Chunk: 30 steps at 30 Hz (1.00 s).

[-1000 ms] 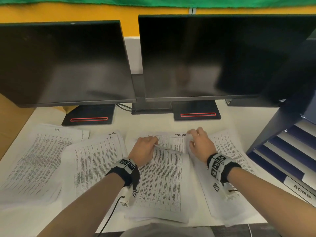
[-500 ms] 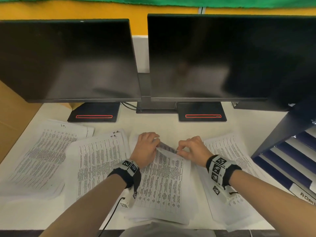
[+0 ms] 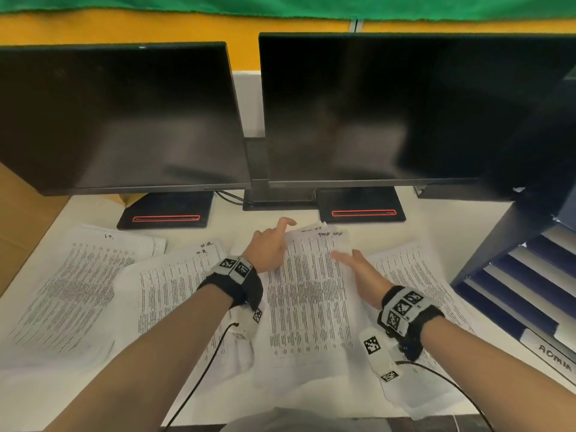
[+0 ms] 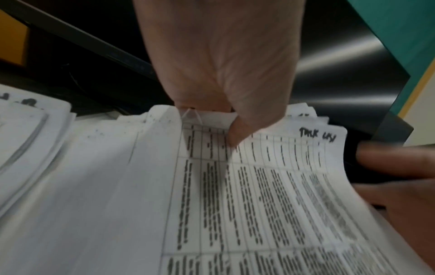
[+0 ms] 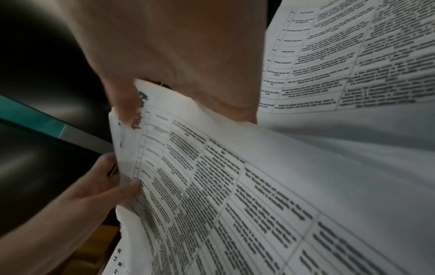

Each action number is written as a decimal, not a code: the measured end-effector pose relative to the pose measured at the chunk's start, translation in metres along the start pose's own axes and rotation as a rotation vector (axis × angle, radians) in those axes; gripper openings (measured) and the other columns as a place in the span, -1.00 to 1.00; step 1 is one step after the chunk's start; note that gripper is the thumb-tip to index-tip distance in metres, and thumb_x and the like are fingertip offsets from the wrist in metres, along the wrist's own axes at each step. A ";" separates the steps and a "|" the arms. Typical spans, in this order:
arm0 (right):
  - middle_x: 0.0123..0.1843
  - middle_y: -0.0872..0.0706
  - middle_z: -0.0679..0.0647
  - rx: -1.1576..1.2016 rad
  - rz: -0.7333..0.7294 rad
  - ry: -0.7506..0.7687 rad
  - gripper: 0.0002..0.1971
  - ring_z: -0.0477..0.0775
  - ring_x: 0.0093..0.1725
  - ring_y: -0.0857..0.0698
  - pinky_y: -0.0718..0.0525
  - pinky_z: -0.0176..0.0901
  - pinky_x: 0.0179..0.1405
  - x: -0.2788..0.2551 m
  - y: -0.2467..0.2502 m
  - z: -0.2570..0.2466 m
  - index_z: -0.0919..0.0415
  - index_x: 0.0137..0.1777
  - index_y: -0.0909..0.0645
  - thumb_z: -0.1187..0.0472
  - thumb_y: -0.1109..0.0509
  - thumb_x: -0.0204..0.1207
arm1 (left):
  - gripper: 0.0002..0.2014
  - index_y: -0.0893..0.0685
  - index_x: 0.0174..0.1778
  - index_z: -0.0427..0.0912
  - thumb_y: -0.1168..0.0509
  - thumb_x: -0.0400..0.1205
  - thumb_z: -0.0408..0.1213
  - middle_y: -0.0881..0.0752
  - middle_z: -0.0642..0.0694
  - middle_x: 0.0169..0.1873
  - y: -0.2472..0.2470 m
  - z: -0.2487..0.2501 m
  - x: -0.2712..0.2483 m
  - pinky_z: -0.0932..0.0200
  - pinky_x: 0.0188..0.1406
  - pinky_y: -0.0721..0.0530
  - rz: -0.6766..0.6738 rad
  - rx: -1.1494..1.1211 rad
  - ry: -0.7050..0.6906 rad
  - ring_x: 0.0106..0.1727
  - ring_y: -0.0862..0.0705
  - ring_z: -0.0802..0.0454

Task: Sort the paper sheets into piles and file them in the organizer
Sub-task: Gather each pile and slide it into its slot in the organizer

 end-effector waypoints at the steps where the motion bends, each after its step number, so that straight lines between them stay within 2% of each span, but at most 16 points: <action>1: 0.54 -0.37 0.04 -0.069 0.028 0.007 -0.23 0.11 0.52 -0.35 -0.30 0.16 0.51 0.001 0.001 -0.001 0.04 0.55 -0.19 -0.07 -0.45 0.40 | -0.55 -0.24 0.45 0.00 -0.10 0.67 -0.40 -0.63 0.04 -0.25 0.002 0.002 0.000 0.05 0.04 -0.48 -0.031 -0.027 0.006 -0.27 -0.56 0.07; 3: 0.39 -0.58 0.13 -0.116 0.081 0.030 -0.48 0.12 0.35 -0.57 -0.50 0.04 0.37 0.004 0.003 -0.001 0.21 0.44 -0.38 0.28 -0.39 0.49 | -0.62 -0.34 0.42 0.02 -0.14 0.68 -0.29 -0.72 -0.07 -0.05 0.009 0.002 0.001 0.07 0.02 -0.54 -0.049 -0.017 0.024 -0.19 -0.61 0.01; 4: 0.33 -0.64 0.14 -0.084 0.087 0.032 -0.57 0.11 0.28 -0.63 -0.55 0.05 0.33 0.004 0.005 -0.001 0.22 0.40 -0.46 0.37 -0.33 0.52 | -0.68 -0.42 0.36 0.01 -0.15 0.67 -0.18 -0.74 -0.09 -0.01 0.015 -0.002 0.002 0.02 0.12 -0.54 -0.024 0.047 0.039 -0.14 -0.62 -0.01; 6: 0.25 -0.71 0.15 0.027 0.082 0.041 -0.63 0.11 0.20 -0.69 -0.61 0.09 0.26 0.001 0.011 -0.006 0.23 0.33 -0.55 0.44 -0.27 0.54 | -0.68 -0.53 0.21 0.01 -0.18 0.63 0.08 -0.74 -0.05 -0.06 0.032 -0.013 0.001 -0.02 0.25 -0.45 0.080 0.175 0.111 -0.07 -0.65 -0.02; 7: 0.22 -0.73 0.15 0.087 0.095 0.048 -0.65 0.12 0.17 -0.71 -0.64 0.07 0.20 0.000 0.016 -0.010 0.23 0.31 -0.57 0.45 -0.25 0.54 | -0.63 -0.55 0.18 -0.01 -0.21 0.59 0.15 -0.72 -0.02 -0.07 0.040 -0.021 -0.002 0.00 0.22 -0.45 0.141 0.158 0.166 -0.04 -0.64 -0.02; 9: 0.19 -0.74 0.17 0.175 0.135 0.049 -0.65 0.15 0.15 -0.72 -0.64 0.09 0.18 -0.001 0.026 -0.017 0.25 0.30 -0.58 0.46 -0.24 0.55 | -0.57 -0.52 0.20 -0.07 -0.36 0.54 0.09 -0.66 0.02 -0.02 0.050 -0.037 -0.007 0.08 0.09 -0.55 0.215 -0.192 0.272 -0.02 -0.61 0.01; 11: 0.22 -0.72 0.21 0.242 0.165 0.061 -0.65 0.21 0.21 -0.70 -0.55 0.24 0.33 0.000 0.032 -0.024 0.28 0.31 -0.57 0.46 -0.24 0.55 | -0.56 -0.45 0.24 -0.10 -0.44 0.53 -0.12 -0.70 -0.08 0.12 0.045 -0.046 -0.010 0.04 0.05 -0.68 0.180 -0.771 0.335 0.04 -0.70 -0.04; 13: 0.25 -0.71 0.22 0.326 0.179 0.113 -0.64 0.25 0.25 -0.67 -0.48 0.30 0.39 0.001 0.031 -0.035 0.29 0.33 -0.55 0.46 -0.26 0.54 | -0.59 -0.44 0.30 -0.08 -0.39 0.58 -0.20 -0.70 -0.20 0.20 0.040 -0.046 -0.008 -0.08 0.11 -0.70 0.148 -1.008 0.379 0.11 -0.72 -0.14; 15: 0.23 -0.72 0.23 0.405 0.202 0.183 -0.66 0.25 0.22 -0.69 -0.55 0.29 0.32 -0.004 0.027 -0.054 0.31 0.30 -0.56 0.45 -0.28 0.53 | -0.64 -0.45 0.36 -0.11 -0.27 0.64 -0.21 -0.68 -0.18 0.22 0.044 -0.036 -0.004 -0.07 0.09 -0.69 0.188 -0.936 0.342 0.17 -0.70 -0.14; 17: 0.20 -0.73 0.25 0.443 0.208 0.248 -0.70 0.26 0.19 -0.71 -0.63 0.23 0.23 -0.010 0.021 -0.077 0.32 0.25 -0.59 0.44 -0.31 0.52 | -0.66 -0.42 0.39 -0.15 -0.14 0.67 -0.28 -0.65 -0.09 0.23 0.055 -0.021 -0.003 0.05 0.06 -0.65 0.303 -0.887 0.262 0.21 -0.66 -0.07; 19: 0.20 -0.71 0.31 0.445 0.196 0.303 -0.74 0.30 0.21 -0.69 -0.63 0.21 0.23 -0.017 0.013 -0.099 0.36 0.19 -0.59 0.41 -0.35 0.50 | -0.72 -0.36 0.34 -0.13 -0.07 0.70 -0.35 -0.59 -0.03 0.21 0.063 -0.004 -0.007 0.09 0.11 -0.57 0.434 -0.901 0.198 0.19 -0.61 0.00; 22: 0.20 -0.71 0.31 0.439 0.174 0.339 -0.72 0.28 0.19 -0.70 -0.64 0.20 0.22 -0.020 0.004 -0.120 0.35 0.20 -0.56 0.39 -0.37 0.48 | -0.80 -0.32 0.20 -0.07 -0.03 0.71 -0.40 -0.60 -0.05 0.17 0.067 0.016 -0.015 0.08 0.13 -0.64 0.601 -0.856 0.069 0.17 -0.64 0.00; 24: 0.22 -0.71 0.28 0.460 0.145 0.350 -0.63 0.25 0.20 -0.70 -0.64 0.19 0.22 -0.018 0.000 -0.127 0.34 0.28 -0.53 0.35 -0.39 0.47 | -0.80 -0.32 0.13 0.00 -0.02 0.69 -0.39 -0.62 -0.05 0.11 0.063 0.020 -0.019 -0.02 0.08 -0.72 0.657 -0.819 0.012 0.12 -0.66 0.00; 27: 0.22 -0.72 0.23 0.463 0.169 0.368 -0.57 0.16 0.16 -0.74 -0.70 0.06 0.08 -0.018 0.000 -0.131 0.31 0.32 -0.52 0.28 -0.42 0.46 | -0.68 -0.32 0.09 0.27 -0.07 0.59 -0.31 -0.60 -0.02 0.08 0.053 0.012 -0.021 -0.35 0.08 -0.65 0.692 -0.734 0.027 0.17 -0.59 -0.21; 29: 0.21 -0.73 0.19 0.475 0.195 0.363 -0.57 0.11 0.12 -0.75 -0.72 -0.03 -0.04 -0.017 0.001 -0.129 0.26 0.33 -0.50 0.26 -0.41 0.46 | -0.60 -0.32 0.12 0.34 -0.14 0.57 -0.32 -0.59 0.03 0.10 0.050 0.010 -0.023 -0.40 0.12 -0.62 0.706 -0.753 0.045 0.21 -0.57 -0.24; 30: 0.23 -0.72 0.20 0.491 0.191 0.357 -0.55 0.14 0.15 -0.74 -0.72 0.04 0.01 -0.017 -0.001 -0.129 0.24 0.35 -0.49 0.26 -0.40 0.45 | -0.59 -0.32 0.13 0.32 -0.18 0.58 -0.34 -0.59 0.02 0.10 0.051 0.011 -0.025 -0.35 0.12 -0.64 0.723 -0.797 0.054 0.19 -0.60 -0.21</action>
Point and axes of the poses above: each hand's wrist, its own x-axis towards the middle knuckle, its own y-axis out of the back of the hand, z = x × y, the point moved 5 cm from there along x, towards the middle knuckle
